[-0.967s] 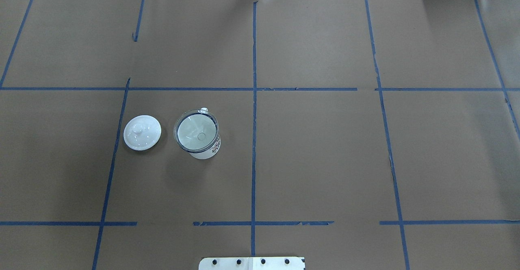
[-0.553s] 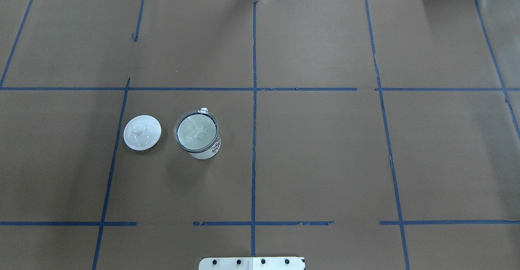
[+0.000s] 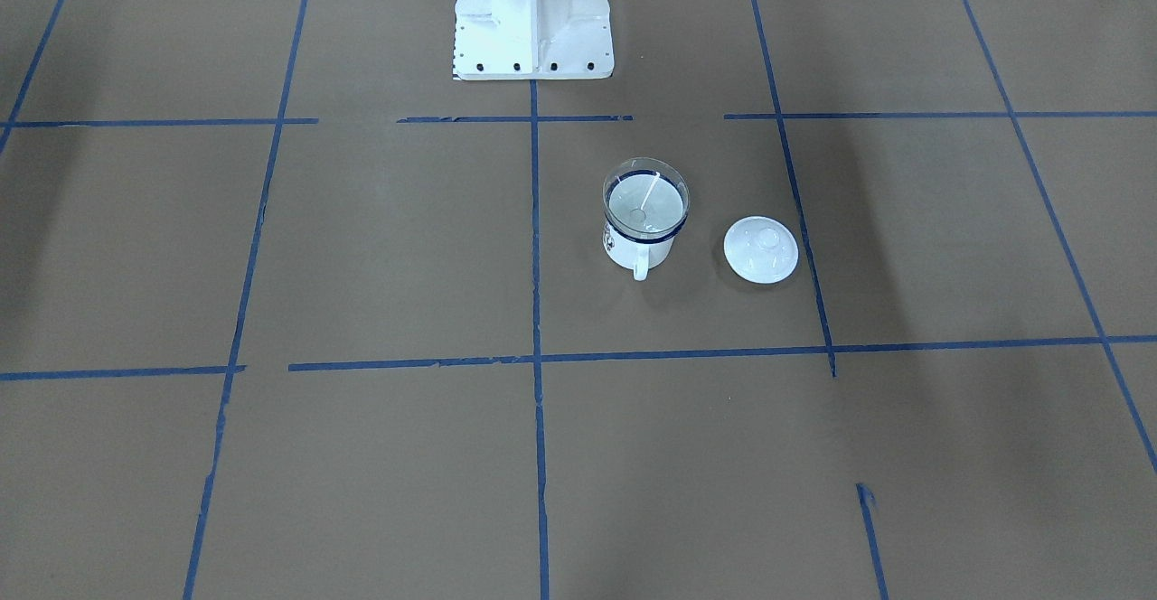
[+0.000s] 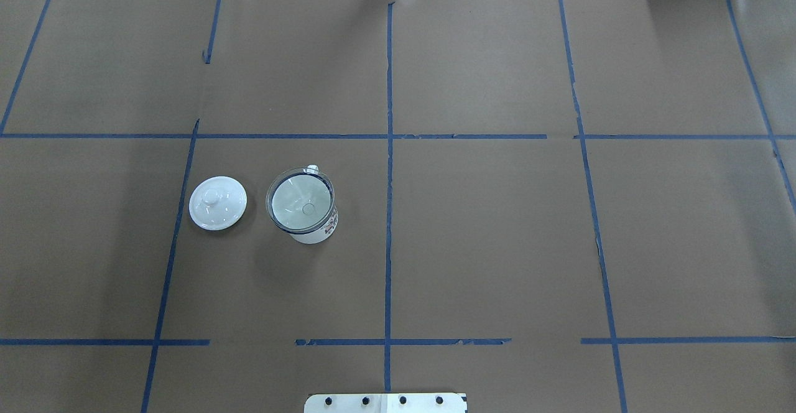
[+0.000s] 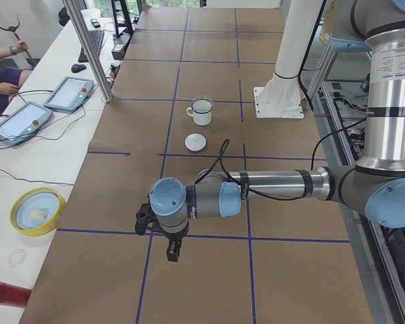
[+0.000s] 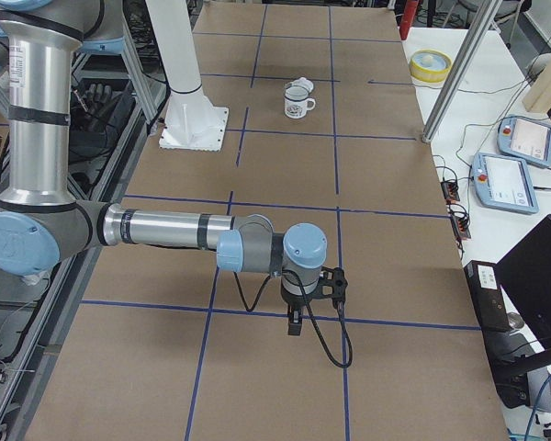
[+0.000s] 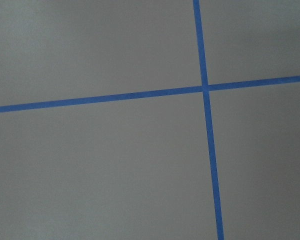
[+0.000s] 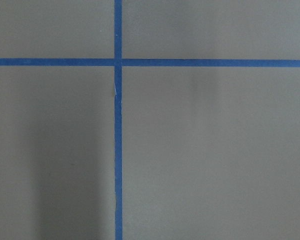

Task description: Place funnel on cup

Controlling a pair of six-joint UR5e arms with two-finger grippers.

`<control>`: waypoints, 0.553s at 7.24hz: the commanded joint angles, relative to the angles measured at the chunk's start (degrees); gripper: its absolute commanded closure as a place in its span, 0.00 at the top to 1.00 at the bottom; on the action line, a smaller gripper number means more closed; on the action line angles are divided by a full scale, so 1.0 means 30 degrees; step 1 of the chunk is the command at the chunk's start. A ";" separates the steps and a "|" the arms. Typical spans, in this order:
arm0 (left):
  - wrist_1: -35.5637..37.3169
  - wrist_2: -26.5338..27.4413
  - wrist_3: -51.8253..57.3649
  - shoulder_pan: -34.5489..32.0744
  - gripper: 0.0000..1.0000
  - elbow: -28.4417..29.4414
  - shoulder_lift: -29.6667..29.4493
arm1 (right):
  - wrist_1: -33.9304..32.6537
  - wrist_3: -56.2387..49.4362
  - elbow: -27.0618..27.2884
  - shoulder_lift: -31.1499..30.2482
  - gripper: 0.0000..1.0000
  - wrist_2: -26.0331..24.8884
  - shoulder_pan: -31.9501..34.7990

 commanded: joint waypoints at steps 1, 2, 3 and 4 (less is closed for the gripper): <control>0.0539 0.0030 -0.0141 0.0088 1.00 -0.1956 -0.0008 | 0.0000 0.0000 0.0011 0.0000 1.00 0.0000 -0.0001; 0.0862 0.0001 -0.0141 0.0350 1.00 -0.2110 -0.0153 | 0.0000 0.0000 0.0011 0.0000 1.00 0.0000 -0.0001; 0.0865 0.0000 -0.0141 0.0787 1.00 -0.2256 -0.0184 | 0.0000 0.0000 0.0011 0.0000 1.00 0.0000 -0.0001; 0.0866 0.0000 -0.0141 0.0850 1.00 -0.2171 -0.0184 | 0.0000 0.0000 0.0011 0.0000 1.00 0.0000 -0.0001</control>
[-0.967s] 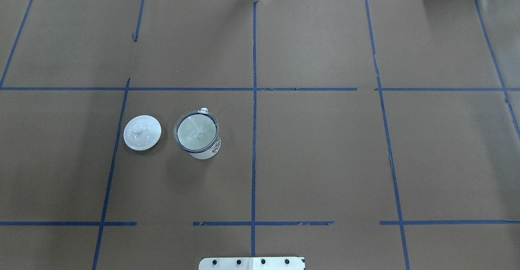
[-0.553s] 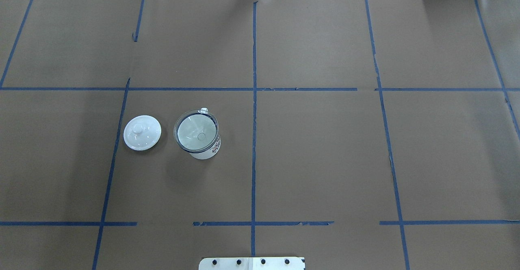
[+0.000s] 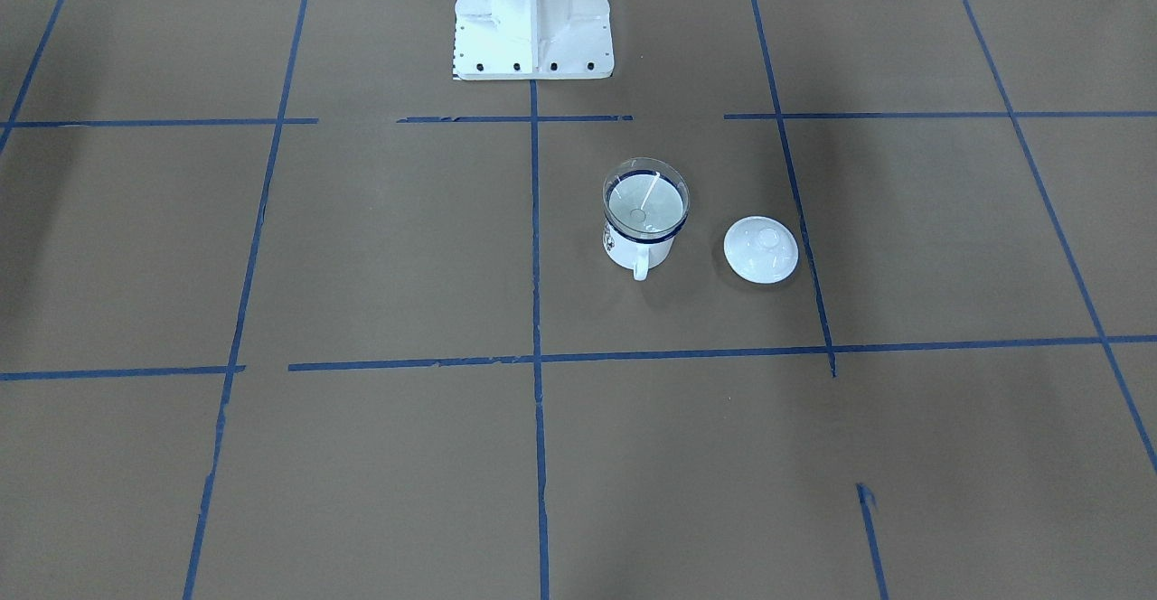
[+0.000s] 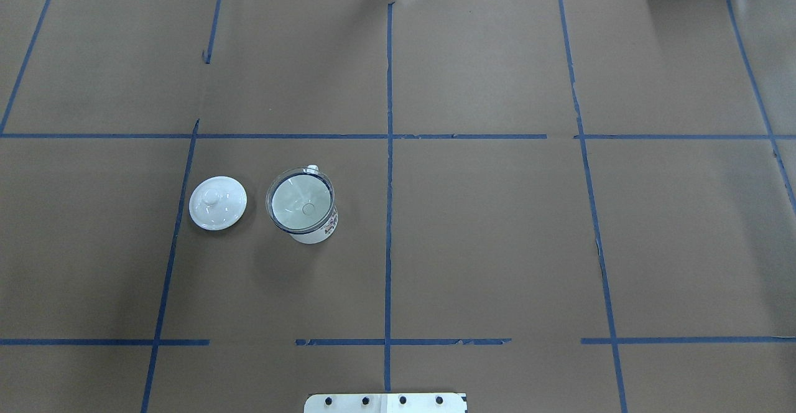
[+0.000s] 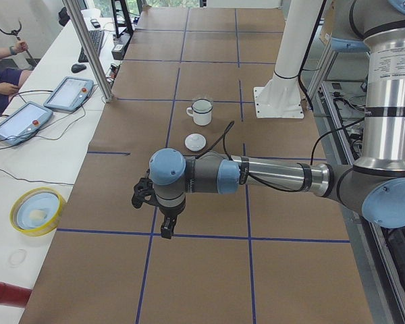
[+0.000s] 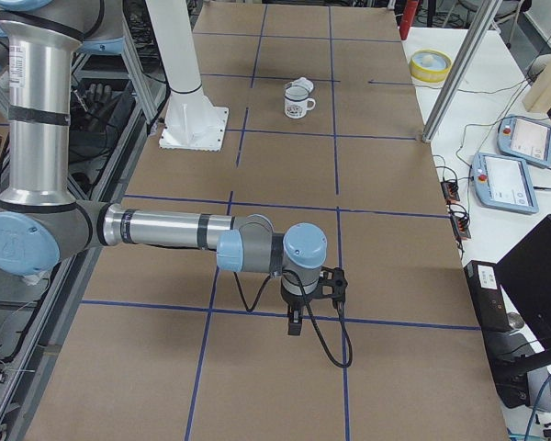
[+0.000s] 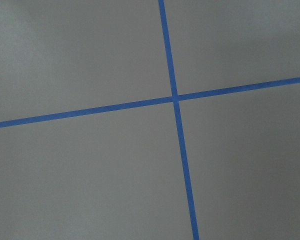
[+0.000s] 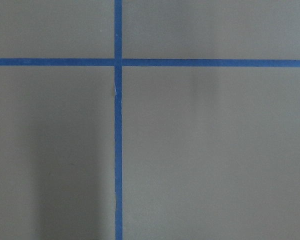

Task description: Place funnel on cup

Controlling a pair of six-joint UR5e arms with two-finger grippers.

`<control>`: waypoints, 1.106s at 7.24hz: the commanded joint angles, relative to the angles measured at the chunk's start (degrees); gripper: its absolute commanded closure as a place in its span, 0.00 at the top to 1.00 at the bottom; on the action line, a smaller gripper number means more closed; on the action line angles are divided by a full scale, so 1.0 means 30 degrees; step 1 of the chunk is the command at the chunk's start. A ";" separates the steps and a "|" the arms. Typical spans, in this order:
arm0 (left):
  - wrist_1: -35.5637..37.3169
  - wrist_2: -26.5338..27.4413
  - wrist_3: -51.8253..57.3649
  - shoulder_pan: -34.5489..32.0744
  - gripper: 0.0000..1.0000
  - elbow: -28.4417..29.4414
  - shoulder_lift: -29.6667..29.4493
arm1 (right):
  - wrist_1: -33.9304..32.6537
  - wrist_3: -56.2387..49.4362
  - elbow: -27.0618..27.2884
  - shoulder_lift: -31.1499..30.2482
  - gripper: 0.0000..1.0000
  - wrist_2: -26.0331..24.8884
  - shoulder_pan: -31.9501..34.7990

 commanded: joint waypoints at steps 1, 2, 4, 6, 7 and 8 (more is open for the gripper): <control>0.0090 0.0113 -0.0003 0.0192 1.00 -0.0083 0.0118 | 0.0000 0.0000 0.0001 0.0000 1.00 0.0000 0.0000; -0.0026 0.0027 -0.0003 0.0250 1.00 0.0555 -0.0025 | 0.0000 0.0000 0.0001 0.0000 1.00 0.0000 0.0000; -0.0027 0.0142 -0.0003 0.0250 1.00 0.0881 -0.0289 | 0.0000 0.0000 -0.0028 0.0000 1.00 0.0000 0.0000; 0.0061 0.0201 -0.0003 0.0250 1.00 0.1116 -0.0204 | 0.0000 0.0000 0.0001 0.0000 1.00 0.0000 0.0000; -0.0055 0.0173 0.0084 0.0279 1.00 0.2655 -0.0348 | 0.0000 0.0000 -0.0028 0.0000 1.00 0.0000 0.0000; -0.0346 0.0202 0.0027 0.0280 1.00 0.2961 -0.0349 | 0.0000 0.0000 0.0001 0.0000 1.00 0.0000 0.0000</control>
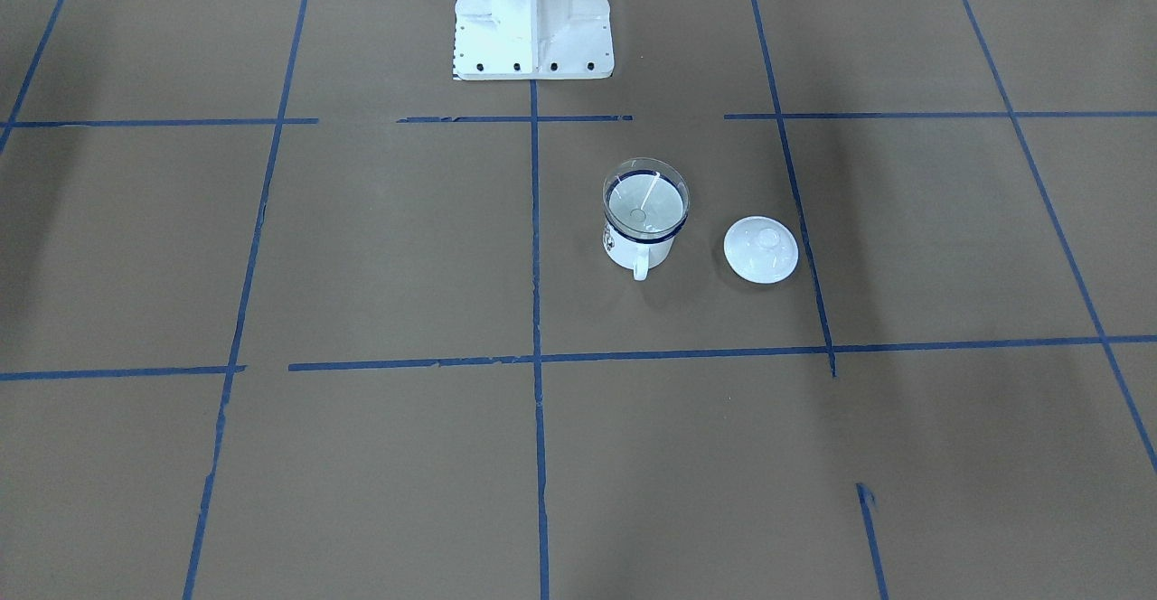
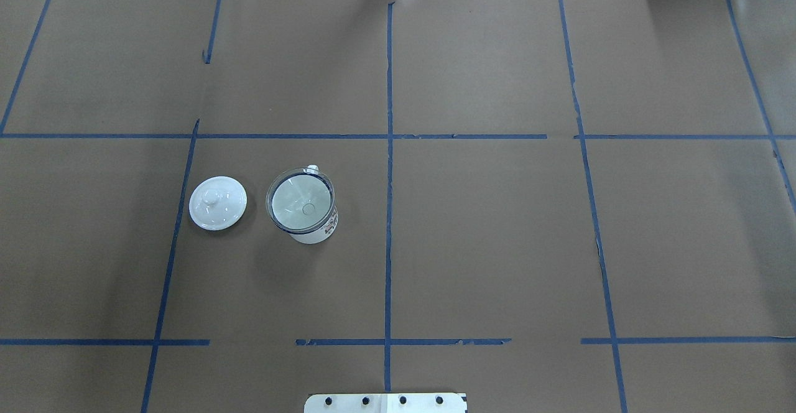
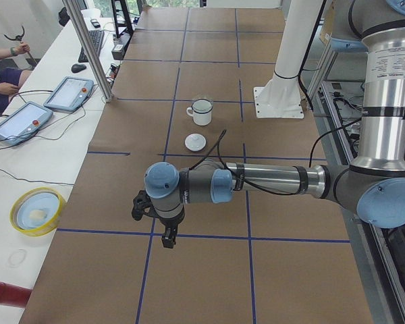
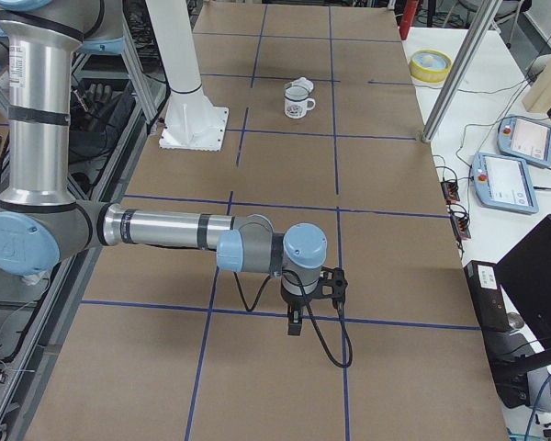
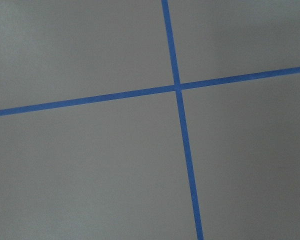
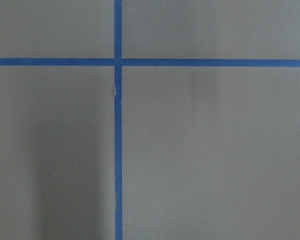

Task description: Place funnel on cup

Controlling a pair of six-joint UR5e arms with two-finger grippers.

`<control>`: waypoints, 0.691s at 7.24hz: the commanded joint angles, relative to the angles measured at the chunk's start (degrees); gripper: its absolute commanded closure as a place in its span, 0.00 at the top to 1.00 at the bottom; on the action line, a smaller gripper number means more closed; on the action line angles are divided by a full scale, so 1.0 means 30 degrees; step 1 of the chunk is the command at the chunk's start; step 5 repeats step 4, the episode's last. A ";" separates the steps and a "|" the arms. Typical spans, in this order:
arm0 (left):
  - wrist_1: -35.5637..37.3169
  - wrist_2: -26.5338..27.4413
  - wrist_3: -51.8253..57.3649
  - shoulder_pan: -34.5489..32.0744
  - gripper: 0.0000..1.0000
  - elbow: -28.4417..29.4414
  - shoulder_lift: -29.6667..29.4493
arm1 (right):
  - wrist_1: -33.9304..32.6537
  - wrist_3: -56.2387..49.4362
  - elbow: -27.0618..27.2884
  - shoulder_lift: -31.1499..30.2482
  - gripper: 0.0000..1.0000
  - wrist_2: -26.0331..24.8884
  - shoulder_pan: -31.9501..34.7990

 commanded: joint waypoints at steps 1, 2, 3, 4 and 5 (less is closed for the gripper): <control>-0.0234 0.0050 0.0015 -0.0019 1.00 0.0610 -0.0037 | 0.0000 0.0000 0.0011 0.0000 1.00 0.0000 0.0000; -0.0234 0.0050 -0.0072 -0.0019 1.00 0.0174 -0.0037 | 0.0000 0.0000 0.0011 0.0000 1.00 0.0000 0.0000; -0.0176 0.0079 -0.0073 -0.0019 1.00 -0.0382 0.0079 | 0.0000 0.0000 -0.0018 0.0000 1.00 0.0000 0.0000; -0.0175 0.0079 -0.0073 -0.0048 1.00 -0.0793 0.0226 | 0.0000 0.0000 0.0011 0.0000 1.00 0.0000 0.0000; -0.0175 0.0079 -0.0073 -0.0048 1.00 -0.0793 0.0226 | 0.0000 0.0000 0.0011 0.0000 1.00 0.0000 0.0000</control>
